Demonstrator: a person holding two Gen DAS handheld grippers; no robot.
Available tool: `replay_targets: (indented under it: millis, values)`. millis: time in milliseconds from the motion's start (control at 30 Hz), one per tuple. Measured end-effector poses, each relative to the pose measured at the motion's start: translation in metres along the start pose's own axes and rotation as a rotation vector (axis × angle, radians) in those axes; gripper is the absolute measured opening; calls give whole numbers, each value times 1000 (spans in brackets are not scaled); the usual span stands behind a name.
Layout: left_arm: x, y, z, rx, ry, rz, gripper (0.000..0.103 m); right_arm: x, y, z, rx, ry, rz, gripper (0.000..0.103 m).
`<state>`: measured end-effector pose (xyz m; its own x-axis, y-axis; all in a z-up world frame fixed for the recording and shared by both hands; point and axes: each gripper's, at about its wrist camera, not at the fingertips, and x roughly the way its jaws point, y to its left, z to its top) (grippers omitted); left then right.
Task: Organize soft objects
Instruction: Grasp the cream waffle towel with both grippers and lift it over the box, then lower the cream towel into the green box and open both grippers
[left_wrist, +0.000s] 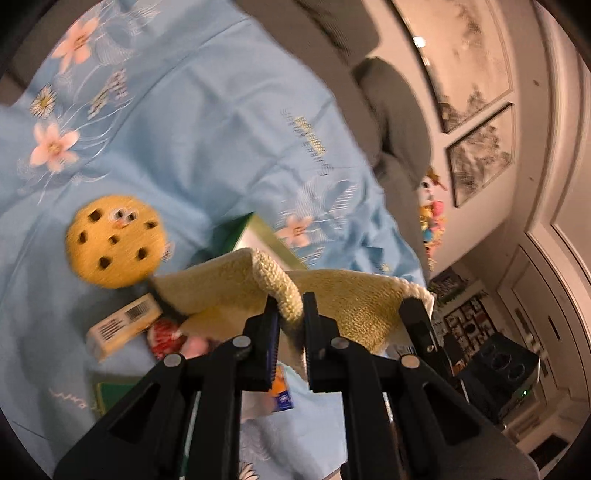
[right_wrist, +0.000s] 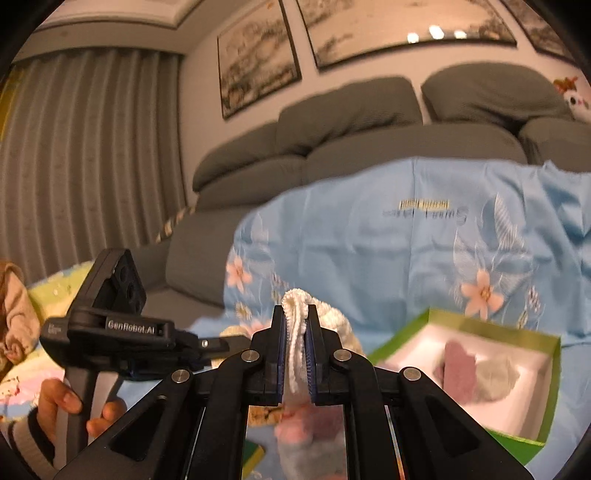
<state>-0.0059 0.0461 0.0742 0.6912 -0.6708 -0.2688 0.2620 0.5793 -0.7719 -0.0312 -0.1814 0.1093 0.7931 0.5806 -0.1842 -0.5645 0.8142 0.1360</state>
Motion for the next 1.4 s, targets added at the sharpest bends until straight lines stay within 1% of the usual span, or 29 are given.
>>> replay_targets:
  millis: [100,200,267,400,500,600,700,767,800,833,867,1000,1033,1133,1200,1233,1267,1333,1367,1400]
  values:
    - [-1,-18,5,41,-20,-36,7,-12,0,13,2,-64,5,10]
    - [1,-37,13,76,-35,-69,7,-23,2,27,-18,-123,-9,10]
    - [7,-52,20,110,-38,-74,7,-30,1,38,-25,-162,-7,10]
    - [32,-82,37,170,-20,-63,7,-40,-10,61,-29,-240,-20,10]
    - [57,-105,49,226,4,-54,7,-47,-22,70,-22,-297,-48,10]
    - [90,-125,56,260,51,-51,7,-54,-41,74,3,-342,-87,10]
    - [130,-136,57,255,103,-60,7,-57,-69,75,71,-366,-121,10]
    - [153,-136,55,242,140,-43,7,-56,-88,71,106,-370,-183,10]
    - [165,-134,53,237,159,-28,8,-54,-94,70,119,-362,-195,10]
    - [181,-131,50,236,185,4,7,-51,-104,68,143,-344,-202,10]
    - [190,-129,47,239,201,28,8,-45,-115,65,166,-313,-211,10]
    - [223,-106,33,238,272,130,8,-15,-151,46,216,-143,-303,11]
    - [230,-100,30,240,292,163,8,-8,-158,41,230,-109,-317,11]
    - [251,-80,21,251,368,274,8,9,-179,21,296,31,-334,11]
    - [257,-67,16,252,399,333,9,20,-187,9,306,129,-351,11]
    - [260,-61,15,249,412,354,11,26,-188,4,294,176,-376,11]
    - [262,-57,14,248,421,372,12,29,-187,0,288,199,-386,11]
    - [266,-51,12,253,437,413,24,34,-189,-5,294,245,-384,12]
    - [265,-50,13,253,440,428,49,38,-190,-9,301,278,-379,14]
    - [265,-48,14,249,435,453,69,41,-192,-13,302,303,-387,24]
